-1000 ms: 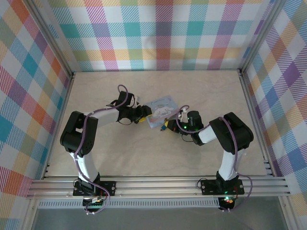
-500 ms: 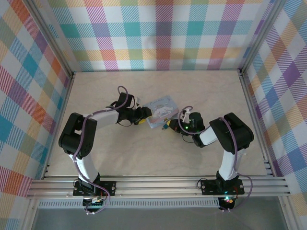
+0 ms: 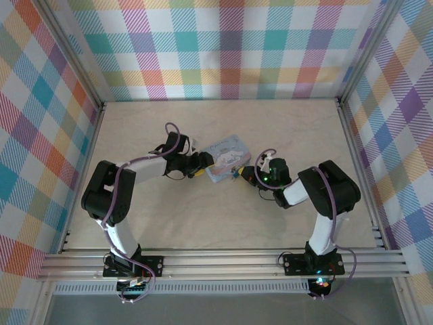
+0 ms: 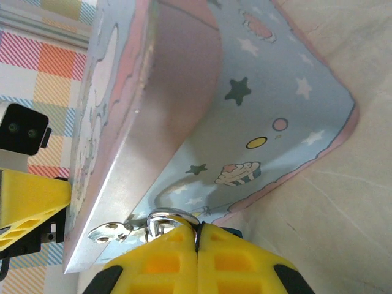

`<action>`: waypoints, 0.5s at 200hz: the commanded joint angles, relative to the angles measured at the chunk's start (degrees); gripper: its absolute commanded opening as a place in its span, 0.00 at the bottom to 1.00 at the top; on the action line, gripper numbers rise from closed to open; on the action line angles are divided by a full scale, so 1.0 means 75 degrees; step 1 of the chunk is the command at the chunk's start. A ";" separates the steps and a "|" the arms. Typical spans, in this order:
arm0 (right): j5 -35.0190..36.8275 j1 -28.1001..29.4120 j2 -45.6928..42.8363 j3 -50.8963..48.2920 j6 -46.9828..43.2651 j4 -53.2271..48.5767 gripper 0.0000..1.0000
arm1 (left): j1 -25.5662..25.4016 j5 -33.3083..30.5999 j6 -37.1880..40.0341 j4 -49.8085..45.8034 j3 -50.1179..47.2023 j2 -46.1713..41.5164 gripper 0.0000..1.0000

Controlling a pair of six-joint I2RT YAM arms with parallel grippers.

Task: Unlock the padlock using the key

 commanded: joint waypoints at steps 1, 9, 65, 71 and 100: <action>0.0269 -0.0064 -0.0660 -0.0202 -0.0350 -0.0343 0.00 | -0.0082 -0.0272 -0.0039 -0.0505 -0.0192 -0.0264 0.65; 0.0341 -0.0063 -0.0842 -0.0261 -0.0460 -0.0557 0.00 | -0.0068 -0.0315 -0.0026 -0.0482 -0.0173 -0.0357 0.67; 0.0596 -0.0064 -0.2672 -0.0395 -0.1146 -0.3111 0.00 | 0.0214 -0.0935 0.0295 -0.0658 -0.0113 -0.1396 0.78; 0.0630 -0.0064 -0.2967 -0.0421 -0.1217 -0.3488 0.00 | 0.0231 -0.1069 0.0370 -0.0717 -0.0146 -0.1551 0.79; 0.0912 -0.0052 -0.4396 -0.0419 -0.1356 -0.5717 0.00 | 0.0252 -0.1914 0.0838 -0.1051 -0.0351 -0.2335 0.82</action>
